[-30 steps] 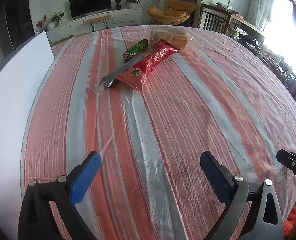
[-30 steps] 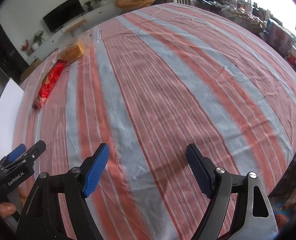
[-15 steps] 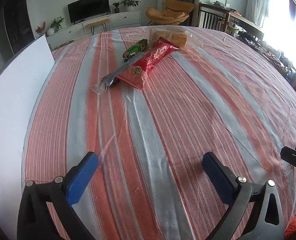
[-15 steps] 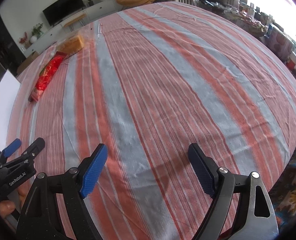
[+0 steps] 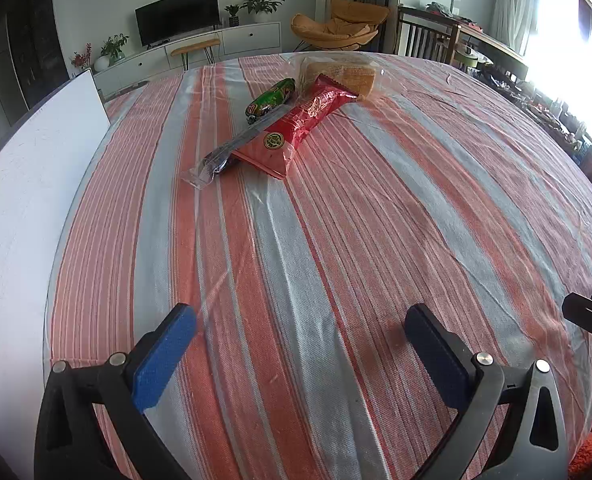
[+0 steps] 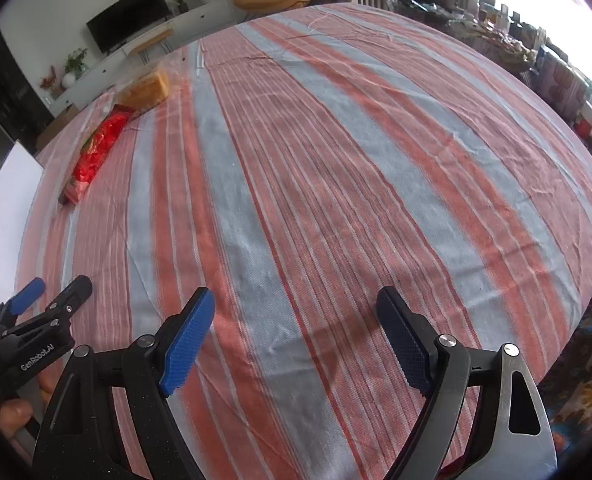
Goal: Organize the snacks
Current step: 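Bring both tools back over the remaining snacks on the table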
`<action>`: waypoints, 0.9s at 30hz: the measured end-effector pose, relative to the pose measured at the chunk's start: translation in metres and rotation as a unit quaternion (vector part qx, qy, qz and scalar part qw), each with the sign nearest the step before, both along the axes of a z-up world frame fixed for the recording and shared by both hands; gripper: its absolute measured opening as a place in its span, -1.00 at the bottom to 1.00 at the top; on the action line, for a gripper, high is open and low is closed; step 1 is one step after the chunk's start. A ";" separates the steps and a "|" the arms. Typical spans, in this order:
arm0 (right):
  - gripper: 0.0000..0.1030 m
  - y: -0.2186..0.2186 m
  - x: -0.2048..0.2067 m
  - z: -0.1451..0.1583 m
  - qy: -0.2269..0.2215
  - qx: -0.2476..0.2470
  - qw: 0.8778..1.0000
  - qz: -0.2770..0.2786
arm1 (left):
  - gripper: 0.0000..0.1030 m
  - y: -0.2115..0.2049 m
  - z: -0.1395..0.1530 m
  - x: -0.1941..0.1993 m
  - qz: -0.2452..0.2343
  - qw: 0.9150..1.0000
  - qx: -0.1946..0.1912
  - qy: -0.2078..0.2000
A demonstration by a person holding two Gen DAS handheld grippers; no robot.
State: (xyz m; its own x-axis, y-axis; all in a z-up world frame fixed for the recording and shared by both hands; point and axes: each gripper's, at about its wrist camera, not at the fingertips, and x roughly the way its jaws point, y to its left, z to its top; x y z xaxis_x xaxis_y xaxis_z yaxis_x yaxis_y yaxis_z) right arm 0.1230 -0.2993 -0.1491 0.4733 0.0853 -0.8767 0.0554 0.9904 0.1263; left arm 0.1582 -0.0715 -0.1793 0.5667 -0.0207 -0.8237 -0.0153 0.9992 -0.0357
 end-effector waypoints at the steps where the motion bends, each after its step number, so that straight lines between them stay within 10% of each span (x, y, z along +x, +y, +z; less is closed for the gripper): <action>1: 0.66 0.000 0.000 0.000 0.000 0.000 1.000 0.000 | 1.00 0.000 0.000 0.000 0.000 1.000 0.000 0.000; 27: 0.66 -0.012 -0.004 0.001 -0.011 0.040 0.999 -0.014 | 1.00 0.000 0.000 0.000 0.000 1.000 0.000 0.000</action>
